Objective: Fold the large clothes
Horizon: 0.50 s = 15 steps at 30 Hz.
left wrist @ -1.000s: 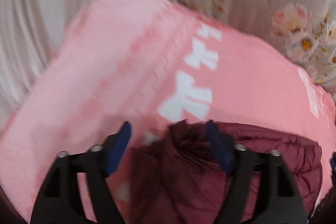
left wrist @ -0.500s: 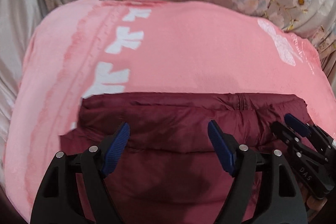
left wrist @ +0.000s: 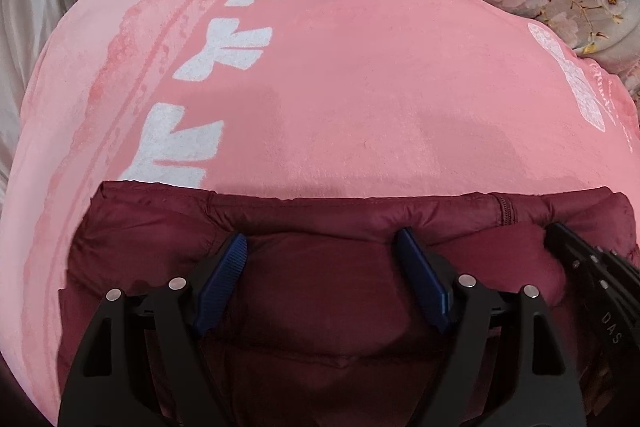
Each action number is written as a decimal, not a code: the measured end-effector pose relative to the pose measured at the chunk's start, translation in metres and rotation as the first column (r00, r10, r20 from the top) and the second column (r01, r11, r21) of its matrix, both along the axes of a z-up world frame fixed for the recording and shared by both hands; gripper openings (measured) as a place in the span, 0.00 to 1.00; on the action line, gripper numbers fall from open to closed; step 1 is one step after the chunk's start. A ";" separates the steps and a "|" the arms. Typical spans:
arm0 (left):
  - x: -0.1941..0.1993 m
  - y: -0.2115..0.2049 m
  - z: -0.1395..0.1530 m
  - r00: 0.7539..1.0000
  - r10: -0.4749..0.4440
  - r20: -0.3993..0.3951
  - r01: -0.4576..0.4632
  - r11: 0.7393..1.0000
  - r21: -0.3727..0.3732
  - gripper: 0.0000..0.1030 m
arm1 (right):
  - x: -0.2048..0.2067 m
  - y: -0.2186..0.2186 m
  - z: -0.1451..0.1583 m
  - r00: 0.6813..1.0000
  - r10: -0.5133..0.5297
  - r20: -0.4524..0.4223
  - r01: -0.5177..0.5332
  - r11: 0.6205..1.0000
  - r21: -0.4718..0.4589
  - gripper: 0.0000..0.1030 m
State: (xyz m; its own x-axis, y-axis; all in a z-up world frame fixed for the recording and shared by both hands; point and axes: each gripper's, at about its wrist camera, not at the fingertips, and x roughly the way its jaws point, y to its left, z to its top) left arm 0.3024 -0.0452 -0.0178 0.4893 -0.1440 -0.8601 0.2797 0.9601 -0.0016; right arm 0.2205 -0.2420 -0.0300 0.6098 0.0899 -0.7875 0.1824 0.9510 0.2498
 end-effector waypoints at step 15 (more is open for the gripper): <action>0.002 -0.009 -0.015 0.996 0.013 0.092 -0.015 1.000 0.023 0.82 | 0.004 -0.001 -0.013 1.000 -0.002 0.024 0.001 1.000 0.031 0.00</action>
State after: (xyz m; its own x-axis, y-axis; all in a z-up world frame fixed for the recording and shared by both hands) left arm 0.3040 -0.0546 -0.0328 0.5685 -0.1171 -0.8143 0.2643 0.9634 0.0460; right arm 0.2242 -0.2434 -0.0433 0.6287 0.1134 -0.7694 0.1774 0.9423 0.2838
